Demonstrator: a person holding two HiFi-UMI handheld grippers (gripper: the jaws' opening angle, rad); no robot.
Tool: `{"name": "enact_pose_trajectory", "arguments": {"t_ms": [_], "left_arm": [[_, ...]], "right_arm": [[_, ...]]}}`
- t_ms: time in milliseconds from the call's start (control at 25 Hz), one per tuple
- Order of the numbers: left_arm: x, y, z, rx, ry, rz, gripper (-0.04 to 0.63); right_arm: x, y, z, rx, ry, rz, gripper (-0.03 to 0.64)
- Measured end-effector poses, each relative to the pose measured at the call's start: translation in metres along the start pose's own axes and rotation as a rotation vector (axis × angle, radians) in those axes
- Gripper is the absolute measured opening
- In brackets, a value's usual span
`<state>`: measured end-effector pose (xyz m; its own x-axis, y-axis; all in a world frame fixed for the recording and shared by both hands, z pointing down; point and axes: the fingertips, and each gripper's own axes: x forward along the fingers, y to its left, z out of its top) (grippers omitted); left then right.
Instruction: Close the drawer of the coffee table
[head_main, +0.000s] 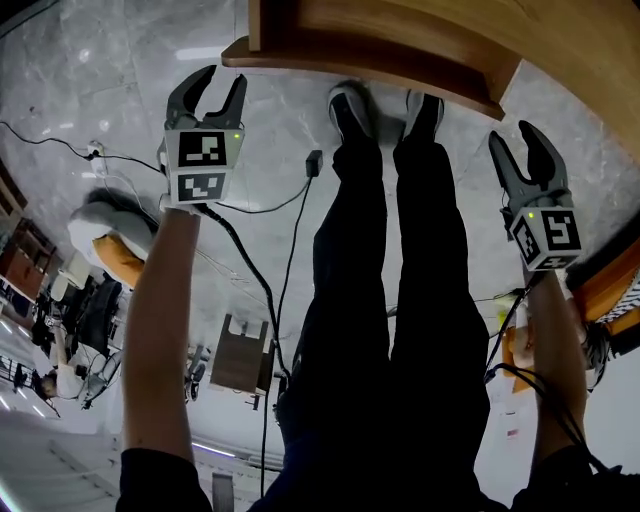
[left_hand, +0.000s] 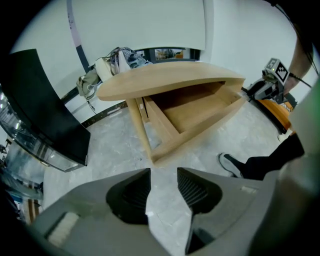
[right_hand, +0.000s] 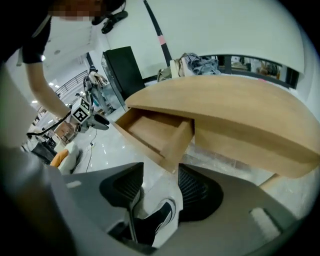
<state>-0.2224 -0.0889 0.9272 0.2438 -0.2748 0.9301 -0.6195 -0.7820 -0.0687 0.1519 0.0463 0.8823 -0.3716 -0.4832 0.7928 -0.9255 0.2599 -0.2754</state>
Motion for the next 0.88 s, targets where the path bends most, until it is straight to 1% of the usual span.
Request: {"name": "enact_pose_trajectory", "arguments": {"t_ms": [120, 240, 360, 480, 560, 640, 760, 880], "left_arm": [[0.008, -0.006, 0.005, -0.024, 0.024, -0.001, 0.173], [0.016, -0.009, 0.001, -0.058, 0.034, -0.001, 0.173], [0.021, -0.007, 0.002, -0.084, 0.035, 0.012, 0.173], [0.02, -0.005, 0.009, -0.134, 0.028, 0.013, 0.173], [0.021, -0.007, 0.017, -0.166, 0.009, 0.006, 0.173], [0.023, -0.007, 0.022, -0.185, -0.002, 0.003, 0.173], [0.024, -0.006, 0.022, -0.213, -0.001, -0.006, 0.173], [0.025, -0.003, 0.02, -0.246, -0.005, -0.017, 0.173]], "right_arm": [[0.009, -0.013, -0.019, 0.052, 0.049, -0.001, 0.221], [0.019, -0.011, -0.029, 0.061, 0.071, -0.003, 0.216], [0.022, -0.004, -0.029, 0.053, 0.075, -0.006, 0.207], [0.027, 0.002, -0.023, 0.069, 0.055, -0.006, 0.193], [0.029, 0.003, -0.021, 0.101, 0.045, -0.004, 0.189], [0.032, 0.001, -0.02, 0.156, 0.039, -0.008, 0.183], [0.034, -0.007, -0.013, 0.265, 0.026, -0.022, 0.133], [0.036, -0.008, -0.011, 0.275, 0.039, -0.021, 0.135]]}}
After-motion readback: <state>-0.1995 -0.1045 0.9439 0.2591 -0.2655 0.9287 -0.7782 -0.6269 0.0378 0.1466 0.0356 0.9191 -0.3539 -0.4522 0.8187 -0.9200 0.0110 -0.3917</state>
